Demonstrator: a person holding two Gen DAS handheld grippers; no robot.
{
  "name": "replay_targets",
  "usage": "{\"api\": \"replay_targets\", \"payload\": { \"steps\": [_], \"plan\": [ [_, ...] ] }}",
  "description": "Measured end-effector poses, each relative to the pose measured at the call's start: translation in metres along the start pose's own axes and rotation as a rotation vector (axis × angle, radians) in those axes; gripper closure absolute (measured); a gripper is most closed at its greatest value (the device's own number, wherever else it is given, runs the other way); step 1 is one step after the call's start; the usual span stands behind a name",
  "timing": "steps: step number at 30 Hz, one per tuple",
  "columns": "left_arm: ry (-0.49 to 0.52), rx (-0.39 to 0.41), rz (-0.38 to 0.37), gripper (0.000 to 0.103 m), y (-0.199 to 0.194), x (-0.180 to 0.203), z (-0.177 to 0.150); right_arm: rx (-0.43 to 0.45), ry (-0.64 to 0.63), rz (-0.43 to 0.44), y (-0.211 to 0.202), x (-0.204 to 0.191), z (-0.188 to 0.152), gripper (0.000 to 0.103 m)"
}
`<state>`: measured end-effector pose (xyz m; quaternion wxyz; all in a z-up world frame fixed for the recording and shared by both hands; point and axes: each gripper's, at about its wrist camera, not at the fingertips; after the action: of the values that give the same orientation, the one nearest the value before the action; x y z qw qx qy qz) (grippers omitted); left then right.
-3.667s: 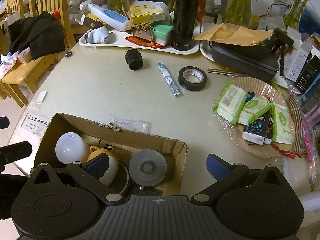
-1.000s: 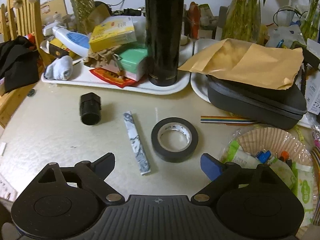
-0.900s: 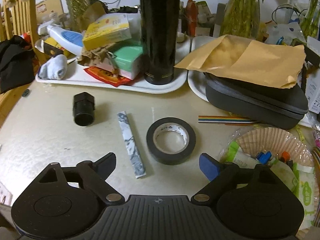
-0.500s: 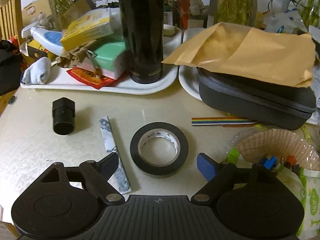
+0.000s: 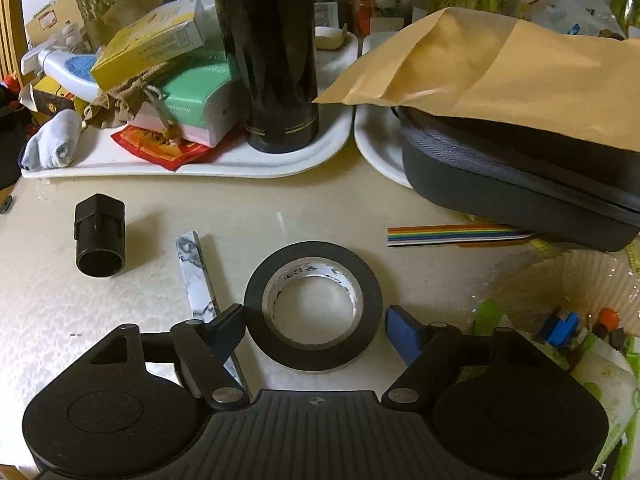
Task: Organize rigid objects
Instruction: 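Reach right gripper toward the black electrical tape roll, then close right gripper on the black tape roll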
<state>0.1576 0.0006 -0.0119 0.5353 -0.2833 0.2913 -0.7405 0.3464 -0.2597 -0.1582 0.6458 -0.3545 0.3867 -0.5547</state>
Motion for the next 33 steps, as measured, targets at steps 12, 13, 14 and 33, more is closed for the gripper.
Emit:
{"api": "replay_targets", "payload": {
  "steps": [12, 13, 14, 33],
  "plan": [
    [0.000, 0.002, 0.007, 0.001, 0.004, -0.001, -0.001, -0.008, -0.020, -0.036, -0.004, -0.008, 0.001, 0.028],
    [0.001, 0.005, 0.008, 0.001, 0.004, -0.001, -0.001, -0.005, -0.022, -0.039, -0.006, -0.008, 0.002, 0.028],
    [0.001, 0.007, 0.010, 0.001, 0.004, -0.001, -0.002, -0.003, -0.022, -0.041, -0.008, -0.009, 0.002, 0.028],
    [0.020, 0.086, 0.009, 0.001, 0.005, 0.003, 0.000, 0.002, -0.042, 0.053, -0.088, -0.031, -0.006, 0.028]
  ]
}}
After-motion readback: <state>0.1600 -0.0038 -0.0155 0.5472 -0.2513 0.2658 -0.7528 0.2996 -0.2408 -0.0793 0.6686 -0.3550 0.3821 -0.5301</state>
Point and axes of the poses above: each gripper's, at about its wrist camera, not at the fingertips, and y roughly the way its jaws point, x to its right, z to its top, and after that the axes turned 1 degree about -z, right-handed
